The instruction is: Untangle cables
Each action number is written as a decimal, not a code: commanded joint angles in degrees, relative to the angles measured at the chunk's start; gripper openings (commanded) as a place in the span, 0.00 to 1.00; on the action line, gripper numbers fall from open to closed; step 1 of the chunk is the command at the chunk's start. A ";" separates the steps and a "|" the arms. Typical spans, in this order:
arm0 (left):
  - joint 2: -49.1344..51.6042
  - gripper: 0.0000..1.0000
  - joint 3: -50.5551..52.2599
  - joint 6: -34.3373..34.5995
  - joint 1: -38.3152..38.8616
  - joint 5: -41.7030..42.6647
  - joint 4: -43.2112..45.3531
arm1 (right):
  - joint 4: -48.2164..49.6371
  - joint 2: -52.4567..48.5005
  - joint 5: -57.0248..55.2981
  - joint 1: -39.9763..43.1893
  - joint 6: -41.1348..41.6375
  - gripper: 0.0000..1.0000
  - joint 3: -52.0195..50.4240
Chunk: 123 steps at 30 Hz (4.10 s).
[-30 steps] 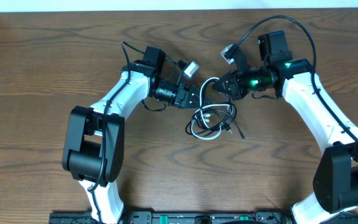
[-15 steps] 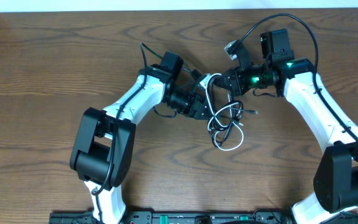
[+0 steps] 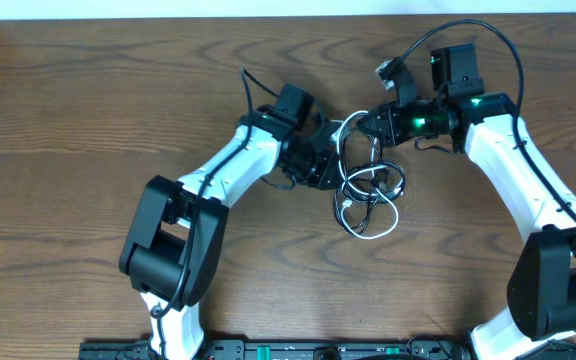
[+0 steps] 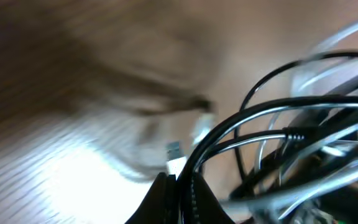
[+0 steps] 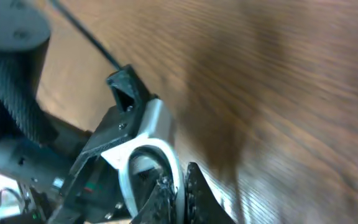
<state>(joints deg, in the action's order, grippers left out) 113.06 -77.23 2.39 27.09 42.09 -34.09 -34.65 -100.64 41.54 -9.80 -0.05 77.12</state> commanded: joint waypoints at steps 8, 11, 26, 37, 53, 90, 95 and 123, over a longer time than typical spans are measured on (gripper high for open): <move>-4.33 0.07 -1.16 9.99 -3.96 -18.82 -3.63 | -7.37 1.31 -24.72 4.90 17.73 0.01 1.44; -7.85 0.08 -1.16 9.97 -4.00 -18.84 -3.56 | -8.50 1.31 -29.22 4.87 19.45 0.01 1.40; -33.64 0.07 -1.16 16.46 -3.91 -18.73 5.97 | -10.16 1.20 -33.57 4.87 20.61 0.07 1.09; -38.27 0.07 -1.16 24.17 -3.89 -16.59 16.48 | -9.88 2.82 -13.03 4.87 8.04 0.91 1.86; -38.27 0.08 -1.36 27.10 -5.99 -16.39 18.86 | -6.97 -0.98 -10.36 -5.75 23.65 0.47 1.81; -36.57 0.07 -1.16 18.12 -19.41 -33.88 -15.93 | -1.57 7.43 -14.64 2.62 19.26 0.01 8.55; -33.44 0.08 -0.61 17.53 -19.43 -34.03 -18.45 | 6.19 7.56 7.80 5.03 9.90 0.01 8.59; -28.02 0.07 -0.61 5.42 -19.41 -19.63 -15.08 | -5.55 4.04 1.31 11.21 4.66 0.01 6.67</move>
<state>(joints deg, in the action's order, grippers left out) 84.75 -77.49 16.99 7.92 11.73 -50.52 -42.00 -95.79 37.21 3.46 10.94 84.14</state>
